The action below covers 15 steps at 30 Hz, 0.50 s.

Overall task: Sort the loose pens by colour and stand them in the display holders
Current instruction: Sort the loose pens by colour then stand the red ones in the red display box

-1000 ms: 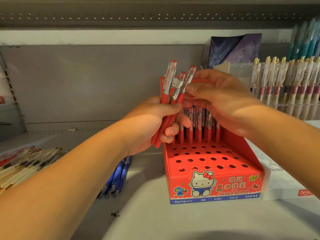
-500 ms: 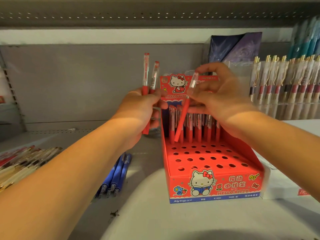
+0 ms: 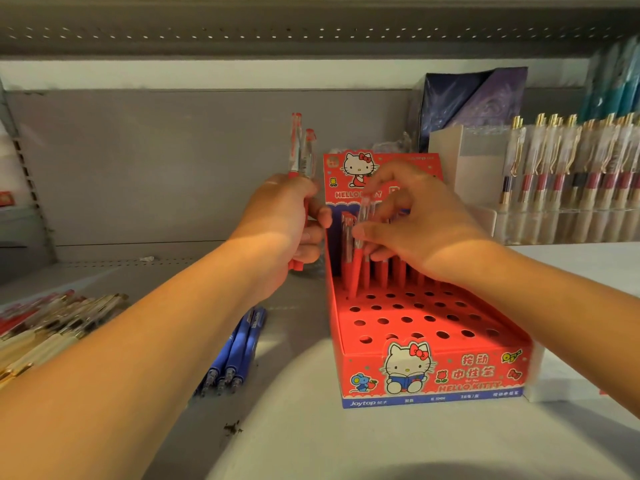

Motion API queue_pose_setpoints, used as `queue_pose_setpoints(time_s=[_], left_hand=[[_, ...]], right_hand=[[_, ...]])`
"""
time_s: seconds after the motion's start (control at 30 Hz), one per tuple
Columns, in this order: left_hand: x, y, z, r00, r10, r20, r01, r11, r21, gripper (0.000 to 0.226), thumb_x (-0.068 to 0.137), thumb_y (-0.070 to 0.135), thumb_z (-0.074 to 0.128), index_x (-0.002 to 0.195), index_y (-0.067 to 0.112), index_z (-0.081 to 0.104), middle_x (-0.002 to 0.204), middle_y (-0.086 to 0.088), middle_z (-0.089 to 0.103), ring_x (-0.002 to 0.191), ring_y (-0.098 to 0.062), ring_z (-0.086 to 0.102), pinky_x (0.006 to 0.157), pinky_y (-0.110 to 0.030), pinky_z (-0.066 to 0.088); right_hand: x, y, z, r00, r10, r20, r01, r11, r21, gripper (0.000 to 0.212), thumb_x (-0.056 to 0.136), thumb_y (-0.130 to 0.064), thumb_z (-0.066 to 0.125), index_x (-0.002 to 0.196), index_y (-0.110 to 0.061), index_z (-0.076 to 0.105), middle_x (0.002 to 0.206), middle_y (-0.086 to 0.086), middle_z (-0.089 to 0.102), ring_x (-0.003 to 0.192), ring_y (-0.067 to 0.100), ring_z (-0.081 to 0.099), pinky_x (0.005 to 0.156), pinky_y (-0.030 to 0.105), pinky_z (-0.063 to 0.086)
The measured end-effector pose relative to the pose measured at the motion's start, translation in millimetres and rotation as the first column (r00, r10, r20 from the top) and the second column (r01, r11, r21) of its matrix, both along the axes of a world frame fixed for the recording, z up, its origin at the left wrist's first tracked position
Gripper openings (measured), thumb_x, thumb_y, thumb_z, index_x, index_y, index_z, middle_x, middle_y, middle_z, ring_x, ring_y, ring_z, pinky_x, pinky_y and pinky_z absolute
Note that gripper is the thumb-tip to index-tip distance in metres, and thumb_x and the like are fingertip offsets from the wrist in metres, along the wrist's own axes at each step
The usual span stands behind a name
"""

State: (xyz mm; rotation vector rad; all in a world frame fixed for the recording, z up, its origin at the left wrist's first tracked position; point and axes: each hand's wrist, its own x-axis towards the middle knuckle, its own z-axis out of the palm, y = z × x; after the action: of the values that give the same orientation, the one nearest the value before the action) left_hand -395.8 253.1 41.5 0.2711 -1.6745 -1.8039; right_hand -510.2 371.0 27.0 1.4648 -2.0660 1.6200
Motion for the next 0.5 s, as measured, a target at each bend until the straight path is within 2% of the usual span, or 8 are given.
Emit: queue_pose_setpoints(time_s=[0.13,0.23,0.3,0.37,0.4,0.47,0.5], left_hand=[[-0.2,-2.5,0.2,0.997,-0.009,-0.073,0.008,1.0,-0.021,0.014,0.101,0.012,0.044,0.088,0.013,0.048,0.052,-0.001,0.049,0.034,-0.01,0.027,0.036,-0.014,0.021],[-0.8,-1.7,-0.9,0.996,-0.033,-0.082,0.028,0.997,-0.068,0.011,0.102,0.012,0.047,0.092,0.01,0.052,0.051,0.0,0.052,0.035,-0.01,0.028,0.038,-0.013,0.022],[-1.1,-0.8,-1.6,0.997,-0.04,-0.069,0.033,0.995,-0.094,0.01,0.102,0.012,0.048,0.094,0.008,0.052,0.052,0.001,0.054,0.035,-0.01,0.028,0.038,-0.014,0.02],[-0.1,0.0,-1.5,0.995,-0.079,-0.062,0.072,0.992,-0.102,0.007,0.102,0.012,0.048,0.097,0.007,0.052,0.053,0.0,0.053,0.035,-0.009,0.027,0.039,-0.013,0.019],[0.9,0.6,-1.7,0.992,-0.118,-0.055,0.111,0.988,-0.107,0.007,0.102,0.011,0.048,0.097,0.007,0.051,0.055,-0.001,0.053,0.035,-0.009,0.026,0.038,-0.013,0.018],[2.8,2.3,-3.1,0.976,-0.219,-0.011,0.216,0.966,-0.142,0.011,0.102,0.011,0.046,0.091,0.009,0.05,0.057,-0.003,0.052,0.036,-0.008,0.025,0.037,-0.013,0.018],[3.7,3.4,-4.5,0.962,-0.27,0.026,0.271,0.948,-0.169,0.014,0.102,0.011,0.045,0.089,0.01,0.05,0.059,-0.004,0.052,0.037,-0.008,0.025,0.037,-0.013,0.018]], right_hand=[[-2.2,-1.0,-3.9,0.998,0.059,0.001,-0.058,0.993,0.106,0.031,0.084,-0.001,0.073,0.088,-0.03,0.06,0.071,0.006,0.072,0.061,0.019,0.073,0.051,0.032,0.059],[-0.9,-0.2,-6.1,0.997,0.072,-0.037,-0.064,0.979,0.196,0.03,0.085,-0.003,0.07,0.095,-0.03,0.064,0.073,0.002,0.074,0.067,0.023,0.073,0.057,0.041,0.061],[0.0,0.8,-3.7,0.993,0.022,-0.117,0.002,0.979,0.203,0.026,0.087,-0.008,0.069,0.093,-0.032,0.065,0.075,0.0,0.073,0.069,0.026,0.072,0.063,0.046,0.061],[3.9,2.5,3.9,0.984,-0.041,-0.171,0.064,0.989,0.134,0.023,0.088,-0.011,0.067,0.09,-0.034,0.065,0.078,-0.001,0.071,0.071,0.023,0.071,0.061,0.042,0.06],[5.5,3.7,8.4,0.99,-0.048,-0.131,0.056,0.996,0.064,0.022,0.089,-0.011,0.066,0.092,-0.032,0.065,0.079,-0.001,0.071,0.071,0.021,0.071,0.056,0.038,0.06],[10.1,6.4,16.9,0.994,0.042,0.1,-0.032,0.995,-0.098,0.018,0.09,-0.008,0.065,0.102,-0.022,0.064,0.079,-0.001,0.071,0.067,0.016,0.071,0.046,0.03,0.056],[12.7,8.1,20.2,0.973,0.112,0.204,-0.077,0.982,-0.173,0.019,0.091,-0.007,0.065,0.107,-0.017,0.064,0.08,0.0,0.072,0.068,0.014,0.071,0.047,0.028,0.056]])
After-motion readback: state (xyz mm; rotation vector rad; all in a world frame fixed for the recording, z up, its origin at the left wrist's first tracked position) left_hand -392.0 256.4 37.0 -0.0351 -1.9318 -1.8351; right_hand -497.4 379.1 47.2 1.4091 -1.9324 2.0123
